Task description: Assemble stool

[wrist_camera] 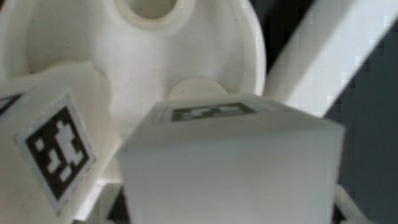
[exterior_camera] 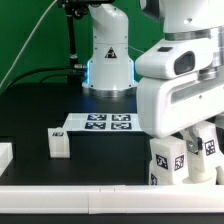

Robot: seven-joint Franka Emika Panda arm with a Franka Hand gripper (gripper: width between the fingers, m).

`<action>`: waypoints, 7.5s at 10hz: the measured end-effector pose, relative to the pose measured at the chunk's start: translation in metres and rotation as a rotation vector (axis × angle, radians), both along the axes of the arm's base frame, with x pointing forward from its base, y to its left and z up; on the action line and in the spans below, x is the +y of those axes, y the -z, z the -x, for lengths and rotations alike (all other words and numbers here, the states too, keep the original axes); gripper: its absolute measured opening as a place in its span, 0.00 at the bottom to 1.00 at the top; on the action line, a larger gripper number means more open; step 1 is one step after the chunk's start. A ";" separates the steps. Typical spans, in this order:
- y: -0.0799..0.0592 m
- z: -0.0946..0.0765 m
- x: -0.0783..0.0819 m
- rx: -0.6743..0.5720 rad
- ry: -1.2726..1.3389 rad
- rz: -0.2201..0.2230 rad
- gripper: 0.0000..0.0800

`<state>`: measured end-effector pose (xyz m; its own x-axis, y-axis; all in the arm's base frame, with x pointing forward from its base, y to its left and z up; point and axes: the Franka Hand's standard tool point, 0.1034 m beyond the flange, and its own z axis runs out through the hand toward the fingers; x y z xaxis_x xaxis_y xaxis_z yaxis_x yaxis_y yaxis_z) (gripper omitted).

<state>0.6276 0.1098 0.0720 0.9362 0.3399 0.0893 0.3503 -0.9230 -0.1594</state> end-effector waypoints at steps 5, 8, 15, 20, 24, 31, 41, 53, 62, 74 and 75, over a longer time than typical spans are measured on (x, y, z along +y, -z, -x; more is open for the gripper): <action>0.000 -0.004 0.000 0.039 0.392 -0.060 0.42; 0.000 -0.004 -0.001 0.072 0.555 -0.067 0.42; 0.003 -0.006 -0.007 0.200 1.391 -0.165 0.43; 0.004 -0.004 -0.004 0.283 1.656 -0.201 0.43; 0.006 -0.003 0.011 0.400 2.141 -0.300 0.43; -0.011 -0.004 0.015 0.370 1.709 -0.239 0.81; -0.036 -0.006 0.026 0.146 0.590 -0.044 0.81; -0.030 -0.009 0.015 -0.020 -0.411 0.051 0.81; -0.005 -0.008 0.014 0.023 -0.213 0.061 0.42; -0.004 -0.015 -0.007 0.084 0.939 -0.013 0.42; -0.004 -0.015 -0.010 0.102 1.016 -0.029 0.42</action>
Offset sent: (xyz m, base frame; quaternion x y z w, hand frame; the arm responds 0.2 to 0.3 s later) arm 0.0000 0.0000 0.0000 0.0000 0.0000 0.1938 0.9810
